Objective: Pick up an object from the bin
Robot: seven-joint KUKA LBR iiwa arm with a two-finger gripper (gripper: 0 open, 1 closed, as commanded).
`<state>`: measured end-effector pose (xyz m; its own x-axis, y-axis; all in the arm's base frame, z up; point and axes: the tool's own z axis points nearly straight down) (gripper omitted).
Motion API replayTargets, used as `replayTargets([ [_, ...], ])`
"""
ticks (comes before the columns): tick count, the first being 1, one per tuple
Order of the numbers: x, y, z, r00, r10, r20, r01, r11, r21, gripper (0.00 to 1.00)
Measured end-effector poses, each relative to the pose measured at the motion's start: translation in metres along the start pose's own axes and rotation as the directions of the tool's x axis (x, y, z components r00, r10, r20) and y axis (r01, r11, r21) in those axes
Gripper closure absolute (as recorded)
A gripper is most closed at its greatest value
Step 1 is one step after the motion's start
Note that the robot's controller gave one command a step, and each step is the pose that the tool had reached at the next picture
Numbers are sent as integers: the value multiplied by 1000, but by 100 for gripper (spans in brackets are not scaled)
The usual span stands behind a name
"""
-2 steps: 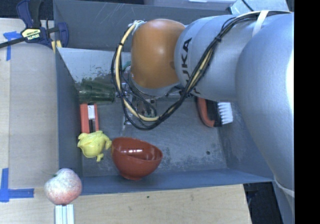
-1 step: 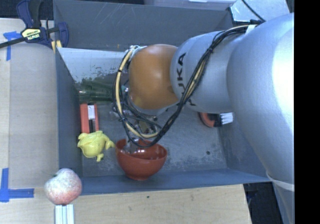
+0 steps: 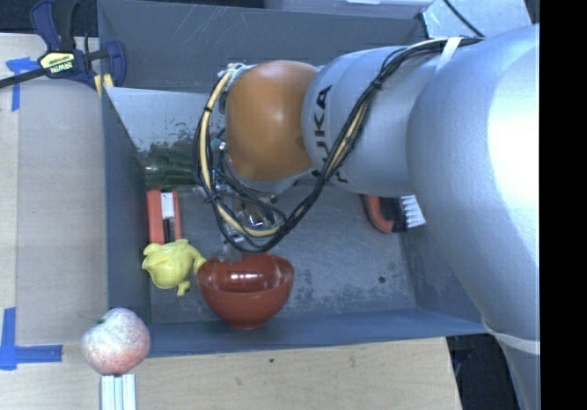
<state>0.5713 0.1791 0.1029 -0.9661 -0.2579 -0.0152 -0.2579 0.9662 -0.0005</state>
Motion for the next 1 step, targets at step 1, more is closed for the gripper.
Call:
replayTargets([
  [1, 41, -1, -98, 1000, -9, -10, 9, 1000, 0, 0],
])
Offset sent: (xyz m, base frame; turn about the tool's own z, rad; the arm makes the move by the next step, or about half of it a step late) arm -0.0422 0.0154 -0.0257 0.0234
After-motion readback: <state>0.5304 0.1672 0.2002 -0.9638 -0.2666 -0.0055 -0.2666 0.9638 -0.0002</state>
